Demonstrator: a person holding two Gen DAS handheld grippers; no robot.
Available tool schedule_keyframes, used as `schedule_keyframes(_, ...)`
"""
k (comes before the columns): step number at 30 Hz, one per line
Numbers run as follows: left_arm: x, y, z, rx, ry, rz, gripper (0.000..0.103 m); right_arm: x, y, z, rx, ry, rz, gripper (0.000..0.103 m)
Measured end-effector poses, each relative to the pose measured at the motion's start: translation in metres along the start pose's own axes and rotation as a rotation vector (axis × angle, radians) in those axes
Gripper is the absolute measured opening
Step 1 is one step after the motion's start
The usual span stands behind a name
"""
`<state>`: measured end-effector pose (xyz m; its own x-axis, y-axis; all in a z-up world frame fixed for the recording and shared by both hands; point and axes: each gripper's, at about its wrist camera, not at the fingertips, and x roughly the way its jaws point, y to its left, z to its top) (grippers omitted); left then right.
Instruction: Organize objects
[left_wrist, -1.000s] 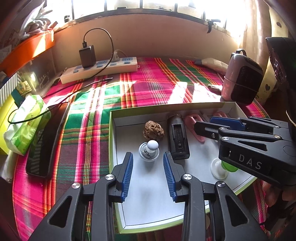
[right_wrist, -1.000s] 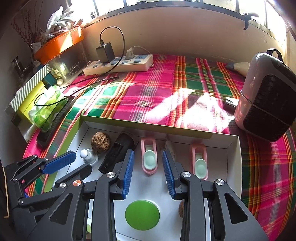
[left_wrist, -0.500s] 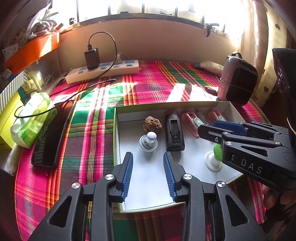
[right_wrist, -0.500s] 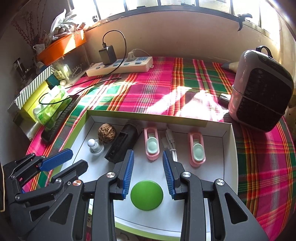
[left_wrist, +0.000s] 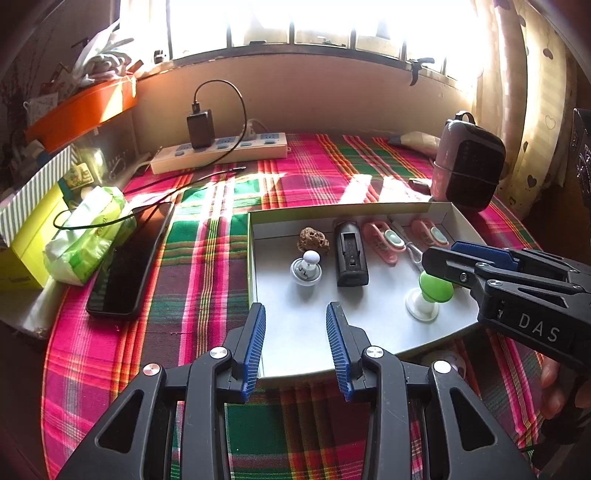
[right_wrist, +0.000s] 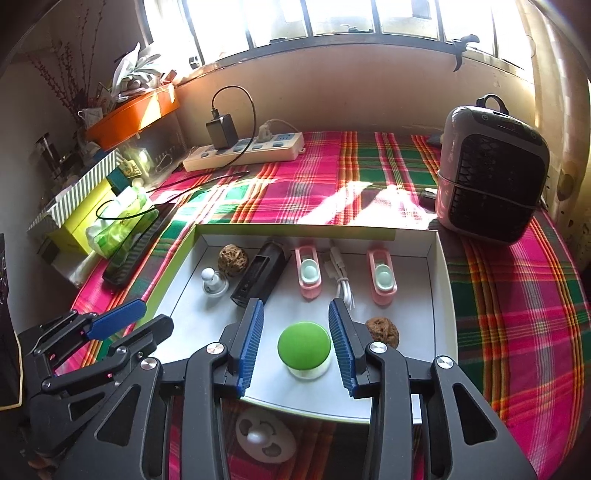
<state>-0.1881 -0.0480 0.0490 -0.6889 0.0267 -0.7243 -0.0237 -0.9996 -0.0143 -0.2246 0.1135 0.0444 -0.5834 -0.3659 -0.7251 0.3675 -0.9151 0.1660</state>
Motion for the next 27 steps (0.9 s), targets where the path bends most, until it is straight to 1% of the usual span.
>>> schedule_keyframes(3, -0.006, -0.001, -0.003, 0.007, -0.012, 0.003, 0.032, -0.006, 0.0, -0.006, -0.002, -0.011, -0.013, 0.038)
schedule_keyframes(7, -0.016, -0.001, -0.008, 0.01, -0.047, 0.035, 0.032, -0.018, 0.001, -0.013, -0.005, -0.036, -0.029, 0.038)
schedule_keyframes(10, -0.021, 0.003, -0.01, -0.007, -0.054, 0.028, 0.032, -0.025, 0.0, -0.02, -0.002, -0.05, -0.036, 0.04)
schedule_keyframes(13, -0.023, 0.005, -0.014, -0.02, -0.049, 0.018, 0.032, -0.03, -0.001, -0.026, -0.005, -0.052, -0.043, 0.045)
schedule_keyframes(20, -0.026, 0.008, -0.029, -0.039, -0.031, -0.001, 0.032, -0.038, 0.0, -0.043, -0.028, -0.052, -0.058, 0.045)
schedule_keyframes(27, -0.027, 0.007, -0.043, -0.046, -0.018, -0.039, 0.032, -0.04, 0.002, -0.06, -0.037, -0.052, -0.09, 0.046)
